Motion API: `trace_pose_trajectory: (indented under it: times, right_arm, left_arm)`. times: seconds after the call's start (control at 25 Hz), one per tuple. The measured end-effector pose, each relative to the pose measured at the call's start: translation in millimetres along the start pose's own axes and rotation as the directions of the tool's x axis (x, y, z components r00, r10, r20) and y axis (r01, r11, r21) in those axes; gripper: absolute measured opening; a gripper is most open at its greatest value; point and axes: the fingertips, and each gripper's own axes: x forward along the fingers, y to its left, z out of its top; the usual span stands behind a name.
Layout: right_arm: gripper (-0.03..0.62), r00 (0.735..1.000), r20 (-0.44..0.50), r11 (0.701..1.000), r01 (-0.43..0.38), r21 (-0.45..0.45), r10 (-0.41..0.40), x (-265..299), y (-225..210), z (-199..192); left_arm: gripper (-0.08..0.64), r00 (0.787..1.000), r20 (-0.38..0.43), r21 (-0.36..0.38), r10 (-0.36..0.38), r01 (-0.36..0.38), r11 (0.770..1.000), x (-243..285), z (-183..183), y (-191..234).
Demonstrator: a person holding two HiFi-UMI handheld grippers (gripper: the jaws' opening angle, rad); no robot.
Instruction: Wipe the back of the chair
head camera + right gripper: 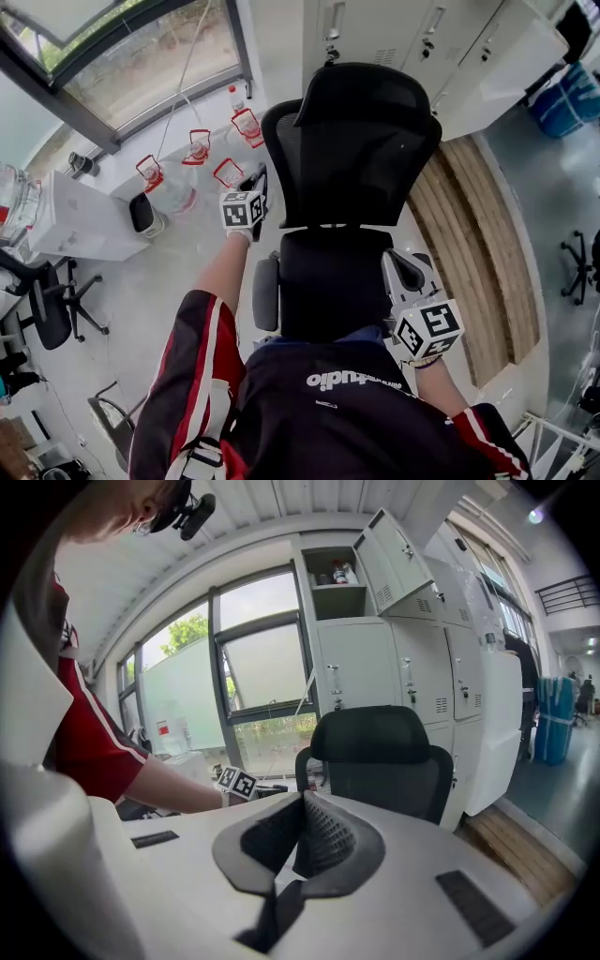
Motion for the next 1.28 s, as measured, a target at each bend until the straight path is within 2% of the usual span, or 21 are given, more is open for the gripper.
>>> trace_pose_trajectory:
  times: [0.36,0.56,0.8,1.04,1.28]
  right_arm:
    - [0.015,0.993,0.057,0.994,-0.105,-0.018,0.106,11,59,17]
    - [0.015,0.991,0.082,0.994,-0.108,-0.017,0.109,-4,59,19]
    - [0.015,0.994,0.091,0.998,-0.060,0.008,0.059,-36,19,9]
    - [0.015,0.995,0.095,0.999,0.006,0.051,-0.010,-74,-45,-7]
    - [0.015,0.993,0.083,0.993,0.076,0.090,-0.084,-106,-122,-23]
  left_arm:
    - [0.064,0.999,0.038,-0.004,-0.005,0.005,1.000,-67,6,7]
    - [0.064,0.999,0.040,-0.001,-0.022,0.022,1.000,-74,0,-15]
    - [0.064,0.996,0.035,0.007,-0.079,0.079,0.997,-49,-3,-78]
    - [0.064,0.985,0.006,0.010,-0.170,0.170,0.985,-2,-21,-179]
    - [0.064,0.965,-0.035,0.028,-0.260,0.261,0.965,56,-38,-281]
